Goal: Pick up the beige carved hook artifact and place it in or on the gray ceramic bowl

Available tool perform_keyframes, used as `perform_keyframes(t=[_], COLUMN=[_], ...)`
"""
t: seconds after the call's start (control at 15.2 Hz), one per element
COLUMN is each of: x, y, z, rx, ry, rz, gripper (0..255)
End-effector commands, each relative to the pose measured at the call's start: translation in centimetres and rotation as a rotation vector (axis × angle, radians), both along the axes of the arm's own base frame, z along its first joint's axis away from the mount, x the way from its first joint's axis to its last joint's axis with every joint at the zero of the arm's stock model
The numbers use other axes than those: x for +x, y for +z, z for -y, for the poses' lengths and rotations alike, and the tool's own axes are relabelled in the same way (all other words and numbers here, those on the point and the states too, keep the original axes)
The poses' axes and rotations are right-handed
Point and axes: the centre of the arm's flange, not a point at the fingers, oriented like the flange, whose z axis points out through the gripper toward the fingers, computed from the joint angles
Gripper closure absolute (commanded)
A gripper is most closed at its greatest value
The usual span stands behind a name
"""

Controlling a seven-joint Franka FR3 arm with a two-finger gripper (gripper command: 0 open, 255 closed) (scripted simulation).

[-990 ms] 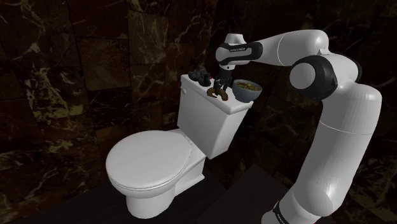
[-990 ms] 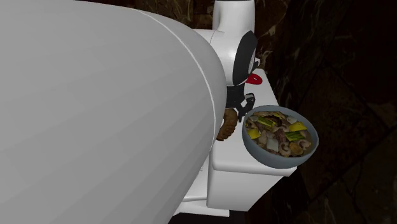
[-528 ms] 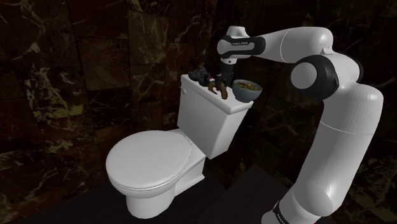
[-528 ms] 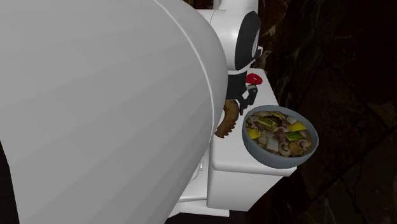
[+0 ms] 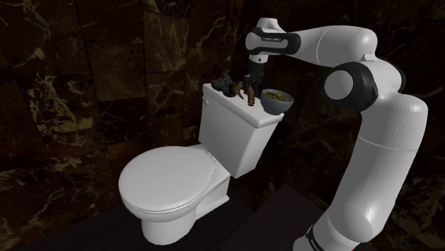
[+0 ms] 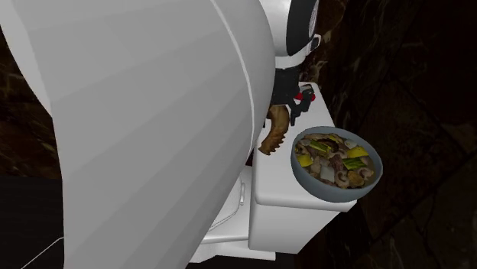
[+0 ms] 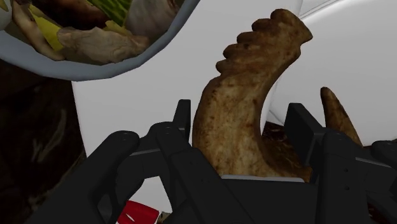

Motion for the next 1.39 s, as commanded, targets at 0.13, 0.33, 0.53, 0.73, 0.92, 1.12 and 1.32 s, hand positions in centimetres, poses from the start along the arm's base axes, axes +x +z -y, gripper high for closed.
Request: perform_keyframes(t=[0.13,0.33,0.53,0.73,0.92,1.12,1.32], x=[-0.1,-0.1,-0.1,-0.1,-0.1,-0.1,-2.7], y=[2.1,3.7,5.3,6.8,8.4,9.8,10.0], z=[0.1,0.1,0.1,0.1,0.1,0.1,3.1], rx=[0.0,0.0,0.0,0.0,0.0,0.0,0.0], ry=[0.0,0.0,0.0,0.0,0.0,0.0,0.0], rz=[0.0,0.0,0.0,0.0,0.0,0.0,0.0], gripper=[255,255,255,255,255,255,255])
